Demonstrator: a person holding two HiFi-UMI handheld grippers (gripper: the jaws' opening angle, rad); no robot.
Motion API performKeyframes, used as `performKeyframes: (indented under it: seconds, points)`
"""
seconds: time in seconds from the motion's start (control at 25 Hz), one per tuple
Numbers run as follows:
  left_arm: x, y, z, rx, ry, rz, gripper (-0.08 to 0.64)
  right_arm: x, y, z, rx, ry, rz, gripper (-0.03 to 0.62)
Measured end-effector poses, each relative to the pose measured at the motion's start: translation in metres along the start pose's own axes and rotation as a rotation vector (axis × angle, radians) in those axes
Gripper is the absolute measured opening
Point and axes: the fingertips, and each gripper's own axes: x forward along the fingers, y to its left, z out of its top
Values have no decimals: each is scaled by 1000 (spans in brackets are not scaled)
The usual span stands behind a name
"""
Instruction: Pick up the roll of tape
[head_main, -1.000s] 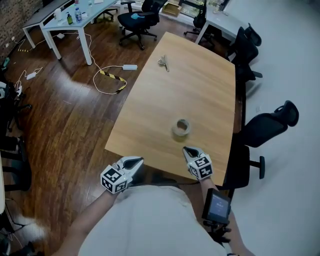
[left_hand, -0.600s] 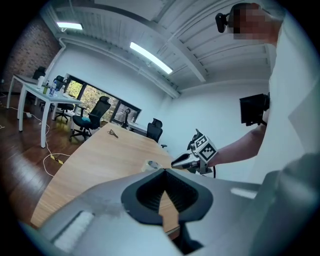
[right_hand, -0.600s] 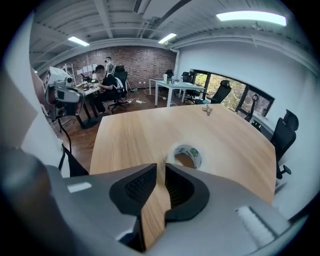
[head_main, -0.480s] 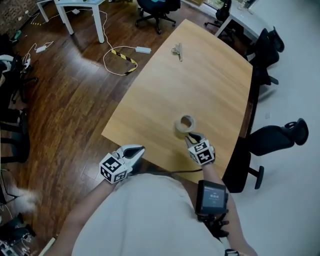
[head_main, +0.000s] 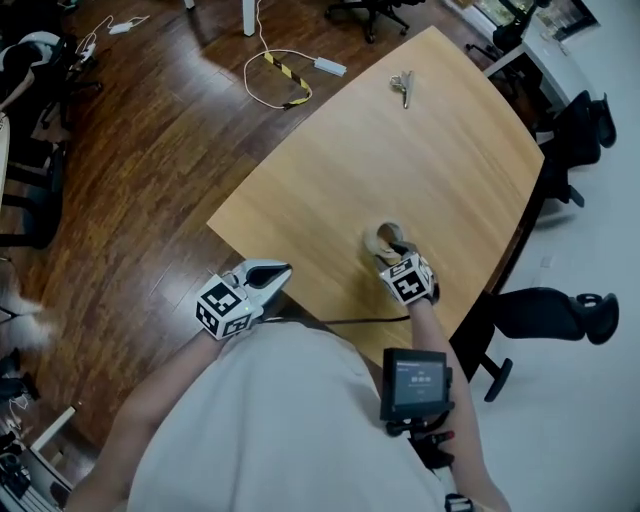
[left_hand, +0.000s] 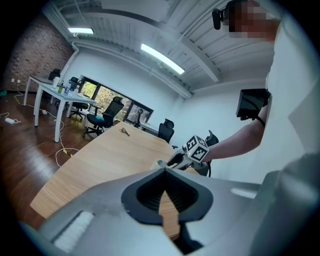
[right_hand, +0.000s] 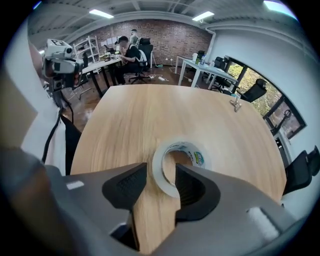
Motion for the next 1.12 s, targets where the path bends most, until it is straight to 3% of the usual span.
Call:
performKeyframes:
  seconds: [0.28,0.52,0.96,1.12]
  points:
    - [-2,-1,-4,-49,-27,53,5,31,4,2,-115,112,65,186]
    - [-11,-3,-5,-18,-28,98,5,54,14,6,-214,184,96,175]
    - [-17,-6,-5,-23,-30,116,5,55,13,-7,-189,286,109,143]
    - [-18,-6,-4,-22,-32,113,5,59,15,1,-200,242,117,132]
